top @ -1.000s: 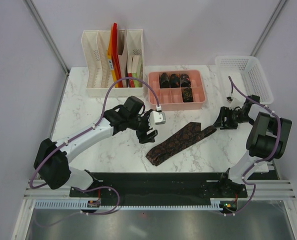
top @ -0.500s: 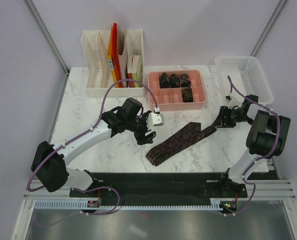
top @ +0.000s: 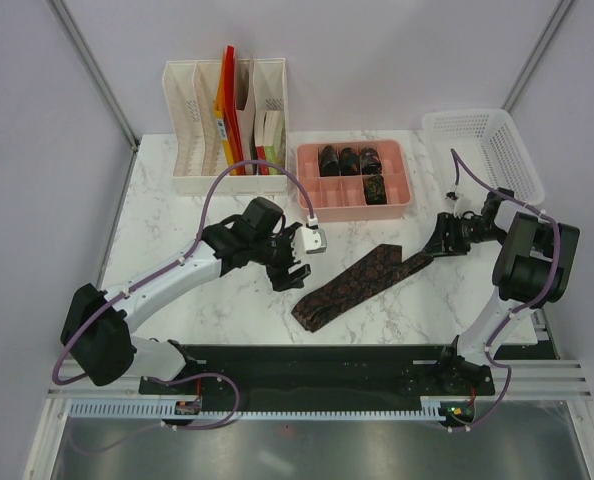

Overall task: Roll the ties
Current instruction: Flatten out the tie at the center of the board.

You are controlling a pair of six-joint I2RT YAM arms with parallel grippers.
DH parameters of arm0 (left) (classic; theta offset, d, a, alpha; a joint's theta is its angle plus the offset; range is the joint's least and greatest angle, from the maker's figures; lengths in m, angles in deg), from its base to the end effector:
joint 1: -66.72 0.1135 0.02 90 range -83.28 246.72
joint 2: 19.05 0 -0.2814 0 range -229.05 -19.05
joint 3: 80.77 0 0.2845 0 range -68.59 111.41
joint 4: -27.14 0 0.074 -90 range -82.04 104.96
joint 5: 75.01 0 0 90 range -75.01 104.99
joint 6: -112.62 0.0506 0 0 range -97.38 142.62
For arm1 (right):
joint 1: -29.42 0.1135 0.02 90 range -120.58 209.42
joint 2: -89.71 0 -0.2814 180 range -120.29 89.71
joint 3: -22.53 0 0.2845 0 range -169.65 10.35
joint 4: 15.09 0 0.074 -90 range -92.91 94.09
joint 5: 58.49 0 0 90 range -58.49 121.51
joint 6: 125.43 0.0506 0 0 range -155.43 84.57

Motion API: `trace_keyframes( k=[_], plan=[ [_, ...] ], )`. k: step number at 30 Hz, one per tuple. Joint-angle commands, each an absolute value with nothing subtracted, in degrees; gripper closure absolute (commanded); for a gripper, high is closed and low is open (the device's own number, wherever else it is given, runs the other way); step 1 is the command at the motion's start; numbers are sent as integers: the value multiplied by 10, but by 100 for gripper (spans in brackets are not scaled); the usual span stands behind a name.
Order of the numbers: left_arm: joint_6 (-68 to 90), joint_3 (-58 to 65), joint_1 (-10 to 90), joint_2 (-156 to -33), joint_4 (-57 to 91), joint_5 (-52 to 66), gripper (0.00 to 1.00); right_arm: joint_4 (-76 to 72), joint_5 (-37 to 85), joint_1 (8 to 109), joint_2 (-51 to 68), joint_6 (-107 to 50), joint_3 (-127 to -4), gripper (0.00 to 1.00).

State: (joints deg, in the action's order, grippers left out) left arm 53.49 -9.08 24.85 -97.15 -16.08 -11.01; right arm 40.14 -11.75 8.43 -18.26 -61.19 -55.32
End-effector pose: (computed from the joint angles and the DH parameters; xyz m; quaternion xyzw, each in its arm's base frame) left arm 0.2250 -0.2315 0.2661 0.6048 0.6904 -0.2424 0.3144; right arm 0.3503 -0.0973 0.1279 -0.0536 0.9274 0.3231 0.1807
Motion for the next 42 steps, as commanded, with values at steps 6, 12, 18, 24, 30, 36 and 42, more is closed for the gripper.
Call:
trace_keyframes(
  k=[6,12,18,24,30,36,42],
  plan=[
    [532,-94,250,-961,-153,-111,21,473,-95,87,-166,-648,-542,40],
    [534,-95,249,-959,-154,-108,21,478,-107,88,-163,-657,-541,49],
    [535,-102,250,-960,-154,-103,21,504,-134,87,-151,-686,-547,81],
    [525,-98,250,-944,-155,-94,21,574,-163,69,-94,-709,-582,100],
    [505,-86,268,-912,-179,-88,19,691,-227,-58,-13,-694,-709,100],
    [471,-80,290,-885,-180,-95,17,807,-337,-238,8,-629,-901,100],
    [443,-79,316,-864,-174,-96,17,733,-503,-396,-35,-349,-1104,100]
  ],
)
